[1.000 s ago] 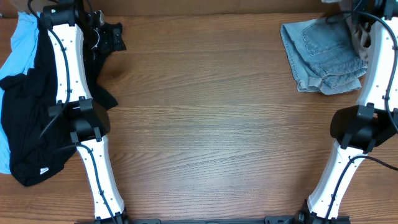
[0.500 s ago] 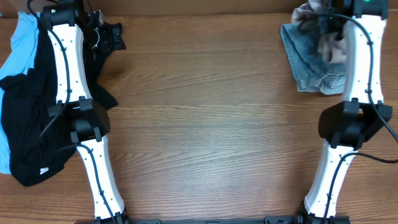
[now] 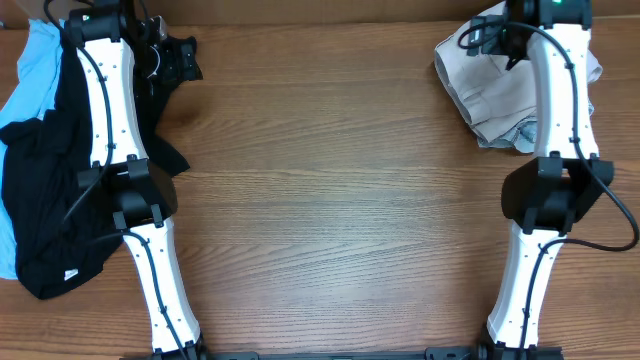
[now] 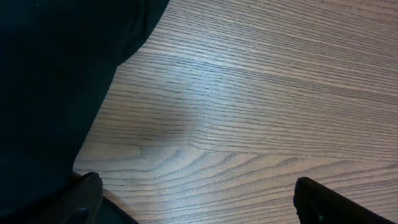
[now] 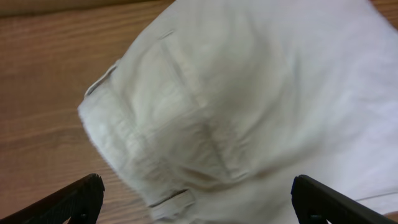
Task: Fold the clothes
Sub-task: 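Lower the beige shorts onto the folded jeans at top right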
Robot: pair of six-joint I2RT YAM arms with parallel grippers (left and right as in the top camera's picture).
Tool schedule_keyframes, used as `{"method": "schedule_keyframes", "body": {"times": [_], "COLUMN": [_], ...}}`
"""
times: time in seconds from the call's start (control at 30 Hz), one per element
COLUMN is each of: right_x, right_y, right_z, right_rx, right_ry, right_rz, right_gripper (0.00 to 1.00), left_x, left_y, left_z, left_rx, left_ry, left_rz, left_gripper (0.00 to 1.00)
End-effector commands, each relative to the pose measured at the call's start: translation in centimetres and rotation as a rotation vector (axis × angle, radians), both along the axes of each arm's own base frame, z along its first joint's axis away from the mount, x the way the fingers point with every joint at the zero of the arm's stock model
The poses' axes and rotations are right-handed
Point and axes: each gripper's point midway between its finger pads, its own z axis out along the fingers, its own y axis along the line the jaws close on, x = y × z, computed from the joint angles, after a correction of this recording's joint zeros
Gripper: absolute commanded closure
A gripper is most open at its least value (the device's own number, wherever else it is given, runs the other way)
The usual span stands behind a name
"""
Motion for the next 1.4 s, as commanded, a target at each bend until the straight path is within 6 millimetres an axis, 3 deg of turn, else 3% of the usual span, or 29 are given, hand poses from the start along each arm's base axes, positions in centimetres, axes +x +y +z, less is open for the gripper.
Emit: {"method": "schedule_keyframes", "body": {"times": [0.0, 0.2, 0.4, 0.5, 0.63, 0.73, 0.93, 1.07, 1.2, 1.33, 1.37], "right_x": [-0.3, 0.8, 1.1, 0.6, -0.8, -2.1, -4.1, -4.5, -4.5, -2.8, -2.3], "right_y": [-2.4, -5.2, -9.4, -11.9, -13.2, -14.5, -17.1, -17.6, -17.6, -15.9, -15.3], "right_z": [5.6, 4.5, 0.9, -2.4, -7.8, -11.9, -15.6, -15.5, -12.9, -6.5, -4.0], "right_rx": [0.023, 0.079, 0.194, 0.225, 0.225, 0.187, 0.114, 0.087, 0.083, 0.119, 0.124], "right_ry": [-0.139, -0.169, -0.162, -0.112, 0.012, 0.124, 0.219, 0.234, 0.204, 0.072, 0.019], "right_rz": [-0.072, -0.006, -0.023, -0.068, -0.054, -0.135, -0.358, -0.389, -0.389, -0.326, -0.298], "right_gripper": [0.00, 0.00, 0.00, 0.00, 0.00, 0.00, 0.00, 0.00, 0.00, 0.00, 0.00], "left_x": [0.2, 0.4, 0.5, 0.5, 0.5, 0.5, 0.6, 0.7, 0.8, 1.1, 1.1], "left_y": [0.0, 0.0, 0.0, 0.0, 0.1, 0.1, -0.3, -0.7, -0.8, -0.9, -0.9], "left_z": [2.0, 2.0, 2.1, 2.1, 2.1, 2.1, 2.1, 2.1, 2.1, 2.2, 2.2], "left_rx": [0.010, 0.011, 0.012, 0.012, 0.015, 0.015, 0.014, 0.014, 0.015, 0.016, 0.016], "left_ry": [-0.044, -0.053, -0.055, -0.055, -0.057, -0.058, -0.059, -0.062, -0.068, -0.077, -0.077], "left_rz": [0.008, 0.008, 0.008, 0.009, 0.004, 0.005, -0.001, -0.008, -0.011, -0.013, -0.013], "left_gripper": [0.00, 0.00, 0.00, 0.00, 0.00, 0.00, 0.00, 0.00, 0.00, 0.00, 0.00]}}
